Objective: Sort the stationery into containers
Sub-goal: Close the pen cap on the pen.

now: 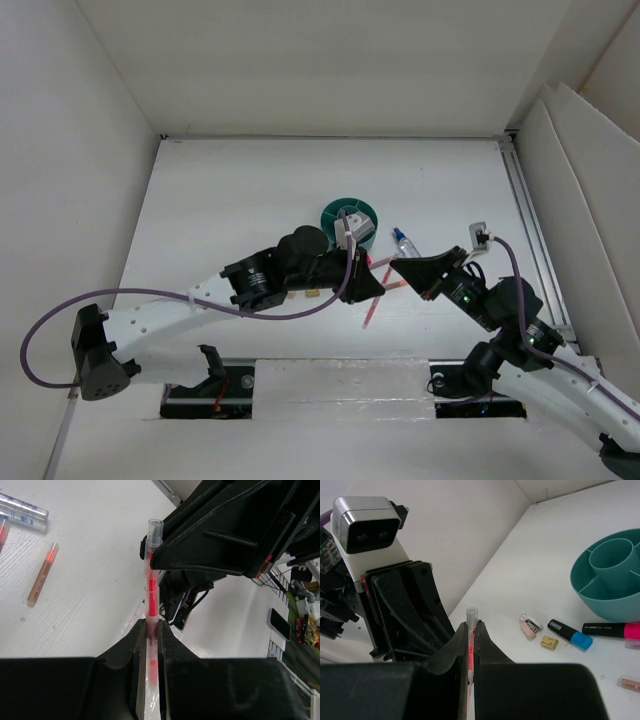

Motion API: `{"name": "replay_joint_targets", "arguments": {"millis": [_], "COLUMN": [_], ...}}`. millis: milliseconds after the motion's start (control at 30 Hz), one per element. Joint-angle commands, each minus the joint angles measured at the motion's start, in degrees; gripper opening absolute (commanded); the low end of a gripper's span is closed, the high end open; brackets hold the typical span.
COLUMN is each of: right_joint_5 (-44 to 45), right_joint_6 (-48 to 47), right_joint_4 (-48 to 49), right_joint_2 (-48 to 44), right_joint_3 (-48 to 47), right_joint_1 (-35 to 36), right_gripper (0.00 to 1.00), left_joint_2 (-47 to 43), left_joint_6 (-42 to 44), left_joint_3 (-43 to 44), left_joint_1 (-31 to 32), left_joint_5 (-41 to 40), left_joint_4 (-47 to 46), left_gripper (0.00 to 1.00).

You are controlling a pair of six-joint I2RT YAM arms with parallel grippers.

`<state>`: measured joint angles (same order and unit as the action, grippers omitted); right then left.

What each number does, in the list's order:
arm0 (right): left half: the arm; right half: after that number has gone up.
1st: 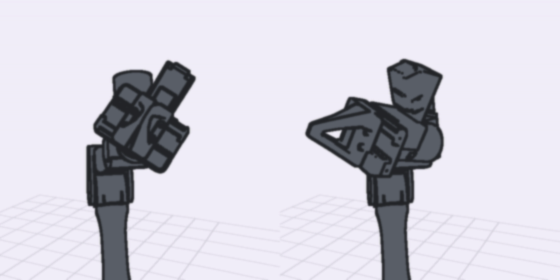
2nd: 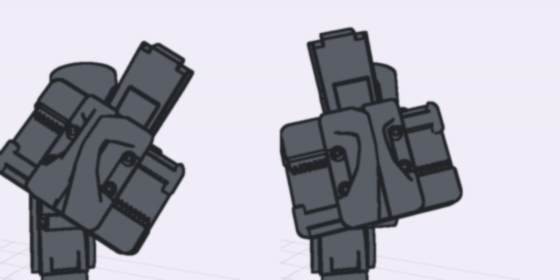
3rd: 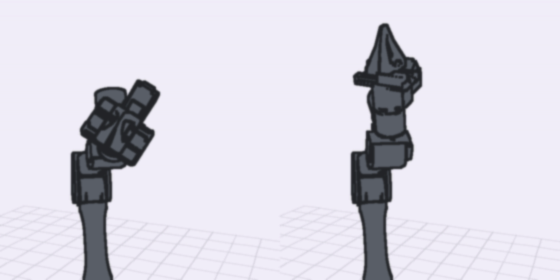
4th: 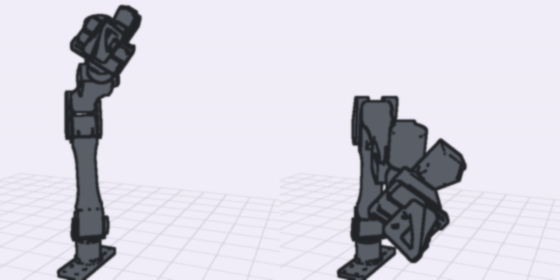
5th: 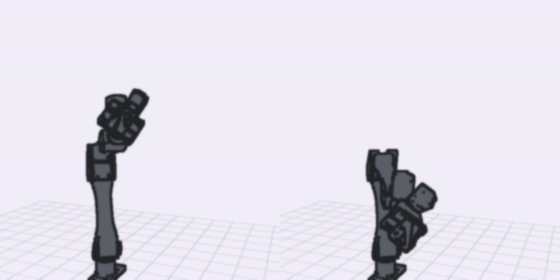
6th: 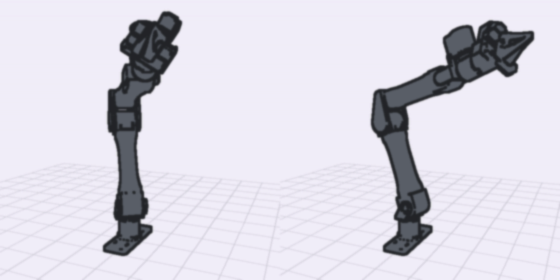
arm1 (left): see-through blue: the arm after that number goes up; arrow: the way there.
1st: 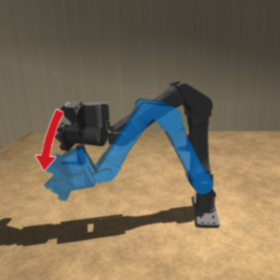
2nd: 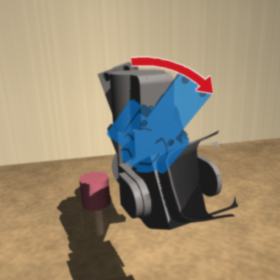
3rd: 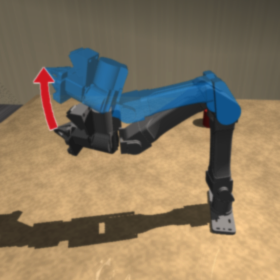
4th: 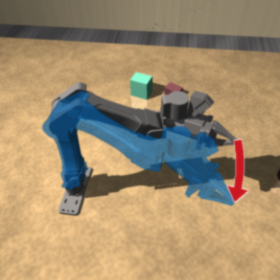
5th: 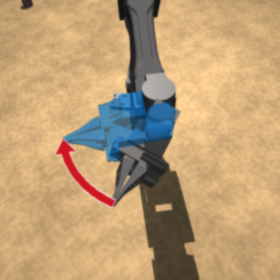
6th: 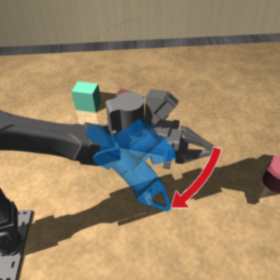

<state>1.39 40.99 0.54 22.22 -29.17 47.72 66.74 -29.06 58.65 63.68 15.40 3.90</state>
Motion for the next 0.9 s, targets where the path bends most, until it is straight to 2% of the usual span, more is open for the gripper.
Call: {"name": "replay_joint_targets", "arguments": {"millis": [0, 300, 600, 867], "right_joint_5": [-1.39, -1.39, -0.16, 2.65], "right_joint_6": [0.23, -0.3, -0.83, -3.81], "right_joint_4": [1.93, 1.93, 1.93, -2.55], "right_joint_2": [0.37, 0.9, 5.81, 6.35], "right_joint_3": [-0.19, 0.34, -0.19, -0.8], "right_joint_1": [0.44, 0.44, 0.44, 0.44], "right_gripper": [0.0, 0.0, 0.0, 0.0], "left_joint_2": [-0.65, -0.65, -0.12, -0.65], "left_joint_6": [-0.3, -0.3, 0.85, 1.99], "left_joint_3": [3.57, 4.1, 3.57, 4.19], "left_joint_1": [-0.14, -0.14, -0.14, -0.14], "left_joint_5": [-1.6, -4.67, -6.52, -9.67], "left_joint_4": [-2.23, -2.85, -2.85, -0.83], "left_gripper": [0.0, 0.0, 0.0, 0.0]}}
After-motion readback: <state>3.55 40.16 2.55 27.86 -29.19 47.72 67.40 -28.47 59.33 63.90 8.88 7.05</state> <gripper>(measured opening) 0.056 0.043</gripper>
